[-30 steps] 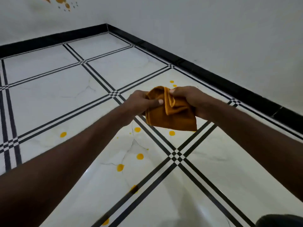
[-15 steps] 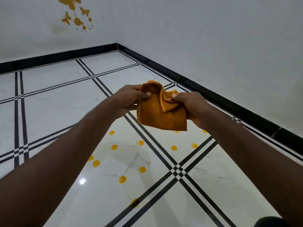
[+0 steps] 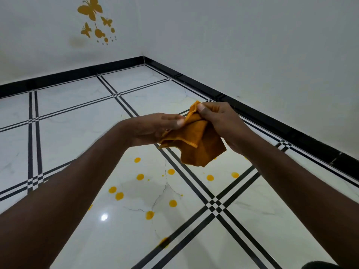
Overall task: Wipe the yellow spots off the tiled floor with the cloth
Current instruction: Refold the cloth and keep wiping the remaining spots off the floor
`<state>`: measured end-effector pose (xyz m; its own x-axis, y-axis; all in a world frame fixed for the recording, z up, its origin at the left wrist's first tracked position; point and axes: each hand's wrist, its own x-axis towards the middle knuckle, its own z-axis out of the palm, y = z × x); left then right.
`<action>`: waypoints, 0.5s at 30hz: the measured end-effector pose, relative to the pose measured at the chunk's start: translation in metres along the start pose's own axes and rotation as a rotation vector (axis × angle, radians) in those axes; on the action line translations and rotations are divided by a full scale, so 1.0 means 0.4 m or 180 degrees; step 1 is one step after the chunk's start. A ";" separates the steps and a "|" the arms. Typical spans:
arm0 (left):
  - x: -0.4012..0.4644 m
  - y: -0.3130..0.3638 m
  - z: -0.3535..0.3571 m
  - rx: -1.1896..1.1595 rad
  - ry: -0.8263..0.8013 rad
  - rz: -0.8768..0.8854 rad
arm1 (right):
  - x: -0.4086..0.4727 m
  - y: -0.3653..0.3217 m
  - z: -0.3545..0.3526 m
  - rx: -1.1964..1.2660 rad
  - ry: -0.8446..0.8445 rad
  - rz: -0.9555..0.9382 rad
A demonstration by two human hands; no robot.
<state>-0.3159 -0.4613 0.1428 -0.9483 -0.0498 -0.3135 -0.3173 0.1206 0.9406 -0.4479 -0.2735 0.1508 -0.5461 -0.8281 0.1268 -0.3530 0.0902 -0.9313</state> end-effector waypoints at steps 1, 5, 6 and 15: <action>0.007 0.004 0.012 0.0140 0.0037 0.0007 | -0.001 0.001 -0.003 0.0018 -0.0004 -0.0008; 0.015 0.036 0.025 0.0236 0.0322 0.0210 | 0.000 -0.003 -0.034 0.0056 0.0125 -0.0106; 0.014 0.045 0.020 0.0258 0.0358 0.0282 | 0.000 -0.006 -0.043 -0.0016 0.0129 -0.0154; 0.032 0.104 0.035 0.1181 0.1063 0.0640 | -0.003 -0.004 -0.052 0.0082 0.0444 -0.0106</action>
<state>-0.3415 -0.4431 0.1761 -0.9554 -0.2950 -0.0167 -0.1691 0.4995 0.8496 -0.4625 -0.2613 0.1593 -0.6353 -0.7453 0.2022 -0.3540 0.0483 -0.9340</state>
